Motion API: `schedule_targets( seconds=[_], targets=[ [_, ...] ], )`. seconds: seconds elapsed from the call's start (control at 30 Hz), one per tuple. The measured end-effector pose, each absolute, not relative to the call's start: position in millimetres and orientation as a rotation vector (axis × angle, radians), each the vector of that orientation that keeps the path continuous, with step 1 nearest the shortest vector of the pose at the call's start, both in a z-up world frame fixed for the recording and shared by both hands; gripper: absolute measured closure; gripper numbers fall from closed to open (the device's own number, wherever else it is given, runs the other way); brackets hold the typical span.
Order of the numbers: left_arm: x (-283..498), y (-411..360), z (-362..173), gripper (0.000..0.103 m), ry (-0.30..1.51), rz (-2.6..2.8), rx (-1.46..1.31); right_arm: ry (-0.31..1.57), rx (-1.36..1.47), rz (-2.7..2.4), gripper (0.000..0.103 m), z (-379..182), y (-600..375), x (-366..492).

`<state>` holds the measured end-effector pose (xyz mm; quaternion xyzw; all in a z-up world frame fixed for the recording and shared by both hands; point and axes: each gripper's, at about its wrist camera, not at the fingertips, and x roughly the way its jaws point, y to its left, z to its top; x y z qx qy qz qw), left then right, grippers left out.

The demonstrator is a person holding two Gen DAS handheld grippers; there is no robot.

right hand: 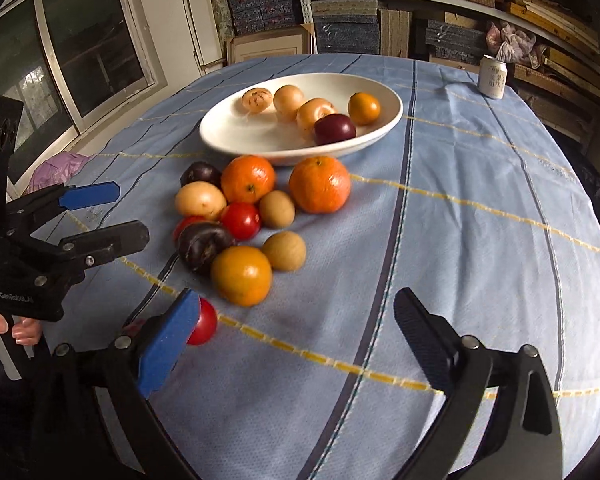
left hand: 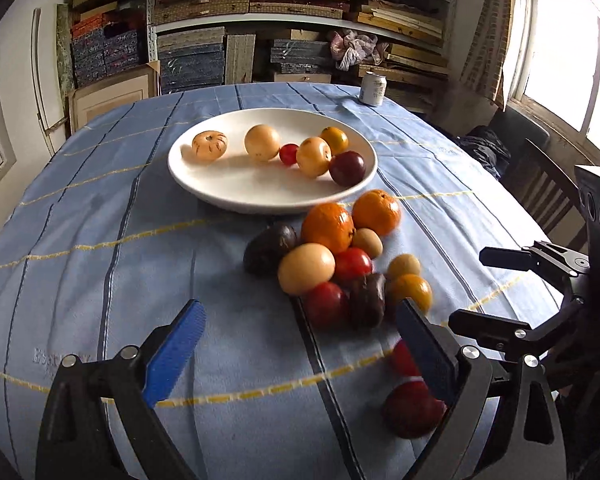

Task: Organize fruits
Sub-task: 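Grasp the red tomato with right gripper while left grasps the dark red plum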

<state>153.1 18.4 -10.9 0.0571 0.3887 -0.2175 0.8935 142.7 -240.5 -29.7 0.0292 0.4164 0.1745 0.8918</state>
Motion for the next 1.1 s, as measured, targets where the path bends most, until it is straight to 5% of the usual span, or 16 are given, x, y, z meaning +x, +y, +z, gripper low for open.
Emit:
schedule_targets(
  seconds=[0.87, 1.0, 1.1],
  targets=[
    [111.6, -2.2, -65.7, 0.005, 0.856, -0.522, 0.292, 0.902, -0.056, 0.42, 0.008, -53.3, -181.5, 141.0],
    [117.6, 13.1, -65.7, 0.006, 0.868, -0.466, 0.256, 0.882, -0.036, 0.432, 0.027, -51.7, -180.7, 136.0],
    [116.7, 24.6, -63.9, 0.006, 0.875, -0.428, 0.229, 0.875, -0.033, 0.423, 0.029, -51.1, -177.7, 129.7]
  ],
)
